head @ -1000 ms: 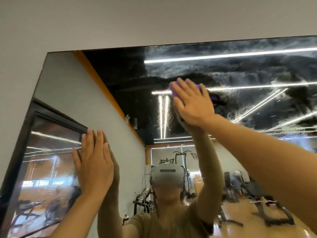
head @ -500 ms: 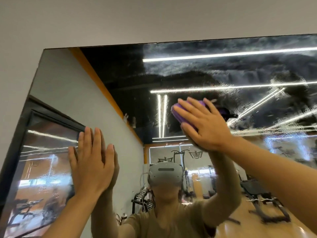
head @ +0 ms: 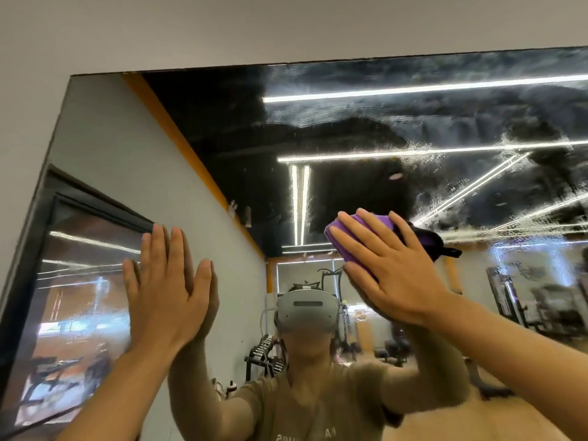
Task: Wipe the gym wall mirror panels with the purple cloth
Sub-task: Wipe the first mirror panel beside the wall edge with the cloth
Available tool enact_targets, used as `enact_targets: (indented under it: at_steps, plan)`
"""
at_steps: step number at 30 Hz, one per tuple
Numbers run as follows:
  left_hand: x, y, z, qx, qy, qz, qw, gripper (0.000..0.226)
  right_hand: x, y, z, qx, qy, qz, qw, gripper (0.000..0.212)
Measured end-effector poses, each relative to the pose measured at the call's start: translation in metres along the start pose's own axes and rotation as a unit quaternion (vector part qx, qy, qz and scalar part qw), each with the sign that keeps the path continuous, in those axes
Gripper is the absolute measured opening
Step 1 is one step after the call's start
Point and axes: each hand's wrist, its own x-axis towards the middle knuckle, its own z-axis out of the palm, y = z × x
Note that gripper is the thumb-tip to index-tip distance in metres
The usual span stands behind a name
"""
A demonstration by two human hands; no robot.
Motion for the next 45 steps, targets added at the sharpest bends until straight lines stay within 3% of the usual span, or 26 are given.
enact_targets:
  at_steps: [3,8,10,18,22,28,31,40,45]
  plan:
    - [0.000,-0.001,0.002,0.005,-0.004,-0.002,1.000,0.083,0.035,0.022,-0.011,0.000,-0.030,-0.012,0.999,0.056]
    - [0.000,-0.004,0.003,0.006,-0.007,0.001,1.000,0.081,0.096,0.046,-0.020,-0.003,-0.027,0.118,0.993,0.062]
    - [-0.001,-0.004,0.003,0.004,-0.007,0.002,1.000,0.081,0.088,0.034,-0.016,0.001,-0.012,0.127,0.992,0.059]
    - [-0.002,-0.002,0.002,0.010,-0.001,0.000,1.000,0.085,-0.045,-0.021,0.011,-0.017,0.020,-0.002,1.000,0.056]
    - [-0.001,-0.002,0.001,0.015,-0.006,0.004,1.000,0.085,-0.027,-0.008,-0.001,-0.004,0.001,-0.039,0.999,0.056]
    - [-0.003,-0.003,-0.001,0.024,-0.012,0.008,1.000,0.086,0.054,0.030,-0.010,-0.008,0.000,0.062,0.998,0.056]
    - [-0.003,-0.004,0.000,0.026,-0.008,0.011,1.000,0.086,0.054,0.026,-0.007,-0.008,0.010,0.079,0.997,0.057]
    - [-0.004,0.000,-0.004,0.034,-0.017,0.007,0.999,0.092,-0.069,-0.030,0.010,-0.028,0.007,-0.024,0.999,0.057]
    - [-0.004,0.000,-0.004,0.042,-0.021,0.010,0.999,0.093,-0.049,-0.010,0.003,-0.040,-0.041,-0.086,0.995,0.058]
